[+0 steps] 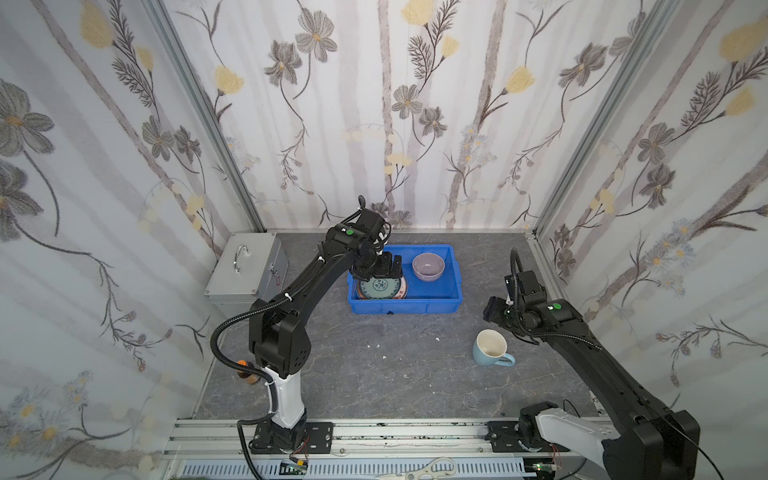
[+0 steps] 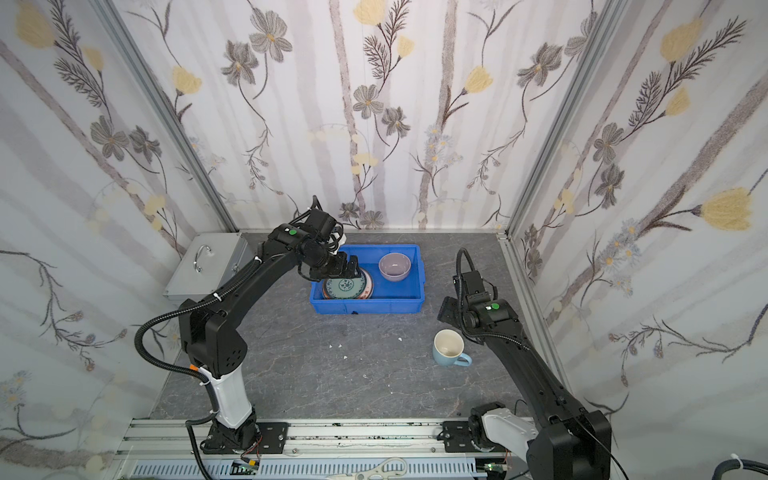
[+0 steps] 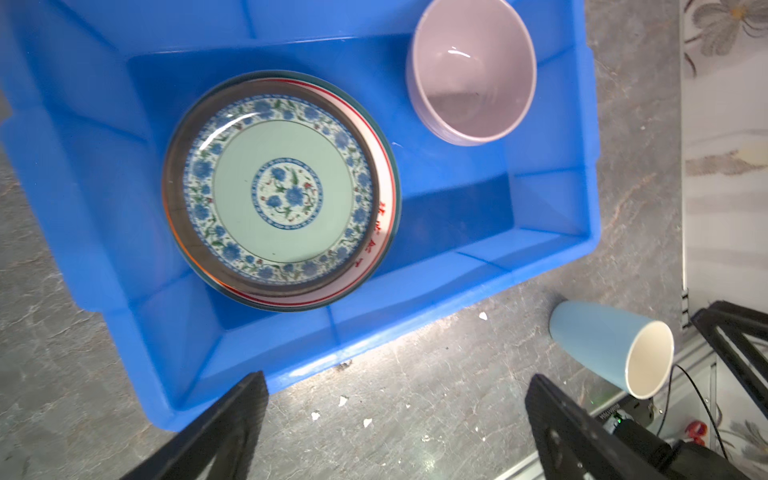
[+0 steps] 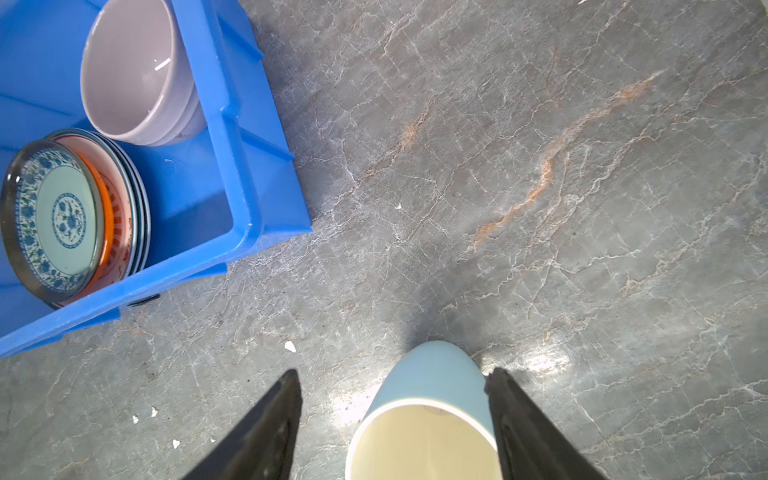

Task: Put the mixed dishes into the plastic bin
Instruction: 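Lower the right gripper into the light-blue mug and grip its rim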

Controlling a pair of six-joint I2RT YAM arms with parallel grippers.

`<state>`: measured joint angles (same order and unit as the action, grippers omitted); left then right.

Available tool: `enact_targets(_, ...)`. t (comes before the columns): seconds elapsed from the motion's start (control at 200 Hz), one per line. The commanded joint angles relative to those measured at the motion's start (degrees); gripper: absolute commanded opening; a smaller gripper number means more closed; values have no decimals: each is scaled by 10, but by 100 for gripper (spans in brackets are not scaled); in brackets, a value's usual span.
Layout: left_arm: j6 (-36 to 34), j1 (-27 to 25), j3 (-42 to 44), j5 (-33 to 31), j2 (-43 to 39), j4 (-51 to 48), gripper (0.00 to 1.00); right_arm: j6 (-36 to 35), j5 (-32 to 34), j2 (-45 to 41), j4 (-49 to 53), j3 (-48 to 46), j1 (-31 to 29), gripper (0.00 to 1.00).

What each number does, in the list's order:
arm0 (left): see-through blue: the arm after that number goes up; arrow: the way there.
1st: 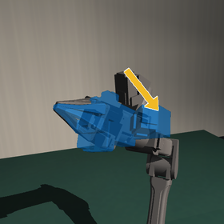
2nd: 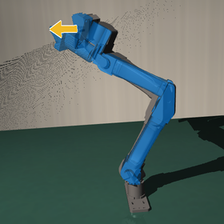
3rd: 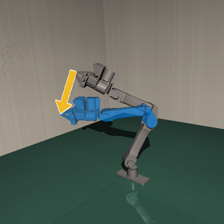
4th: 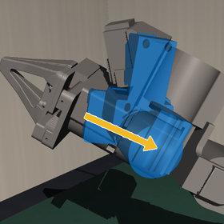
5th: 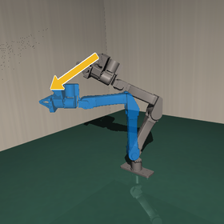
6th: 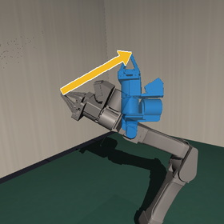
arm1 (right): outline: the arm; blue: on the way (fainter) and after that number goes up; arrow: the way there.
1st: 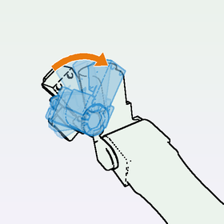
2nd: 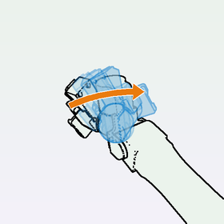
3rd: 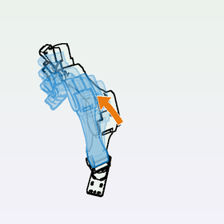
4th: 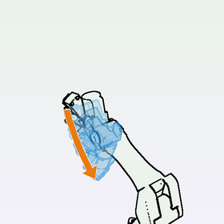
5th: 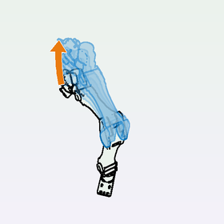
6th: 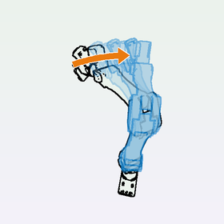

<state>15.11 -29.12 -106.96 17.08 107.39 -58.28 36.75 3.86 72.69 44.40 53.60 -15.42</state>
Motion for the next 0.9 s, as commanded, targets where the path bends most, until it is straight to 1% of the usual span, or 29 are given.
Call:
enact_targets(0.0, -7, -8, -12, 9, -7, -10, 100, 17, 9, -7, 37, -1, -1, 61)
enact_targets(0.11, -10, -22, -18, 10, -11, -5, 100, 35, 13, -23, 67, -16, -9, 60)
enact_targets(0.21, -10, -35, -13, -12, -18, 5, 100, 49, 16, -45, 81, -34, -9, 59)
enact_targets(0.335, -8, -42, -5, -9, -25, 22, 100, 55, 4, -57, 86, -52, -9, 57)
enact_targets(0.56, -5, -46, -6, -2, -23, 35, 100, 52, -30, -40, 55, -81, -9, 53)
enact_targets(0.739, -7, -47, -10, -2, -23, 33, 100, 33, -40, -14, 32, -89, -9, 53)
enact_targets(0.894, -8, -47, -10, -9, -22, 27, 100, 20, -47, 11, 12, -94, -9, 46)
